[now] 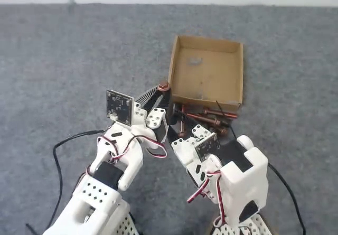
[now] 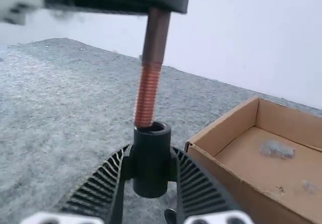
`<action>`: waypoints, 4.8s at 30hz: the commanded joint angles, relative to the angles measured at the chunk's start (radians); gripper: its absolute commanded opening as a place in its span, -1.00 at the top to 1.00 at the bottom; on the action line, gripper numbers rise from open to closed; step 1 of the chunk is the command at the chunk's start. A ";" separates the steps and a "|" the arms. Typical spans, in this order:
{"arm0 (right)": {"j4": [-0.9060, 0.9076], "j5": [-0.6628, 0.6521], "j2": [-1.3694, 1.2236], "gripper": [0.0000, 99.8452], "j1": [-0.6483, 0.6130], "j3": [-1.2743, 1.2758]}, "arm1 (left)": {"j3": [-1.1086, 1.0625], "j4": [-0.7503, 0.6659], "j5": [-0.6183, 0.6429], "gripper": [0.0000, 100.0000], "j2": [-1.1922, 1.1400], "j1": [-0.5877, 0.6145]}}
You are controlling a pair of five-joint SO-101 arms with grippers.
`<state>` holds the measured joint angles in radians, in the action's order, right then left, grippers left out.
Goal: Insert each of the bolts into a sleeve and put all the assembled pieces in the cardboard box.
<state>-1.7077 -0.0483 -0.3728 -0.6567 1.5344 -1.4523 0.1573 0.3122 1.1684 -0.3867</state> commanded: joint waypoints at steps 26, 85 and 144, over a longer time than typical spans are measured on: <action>-0.038 -0.012 0.018 0.99 0.008 0.020 | 0.018 -0.052 -0.044 0.98 0.034 -0.014; -0.035 -0.015 0.068 0.99 0.036 0.041 | -0.033 -0.078 -0.038 0.98 0.009 -0.057; -0.030 -0.009 0.160 0.99 0.143 0.041 | 0.027 -0.250 -0.044 0.97 -0.529 -0.057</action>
<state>-1.7062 -0.0529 -0.3007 -0.5554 1.5712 -1.4461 -0.0928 0.2846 0.6882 -0.4511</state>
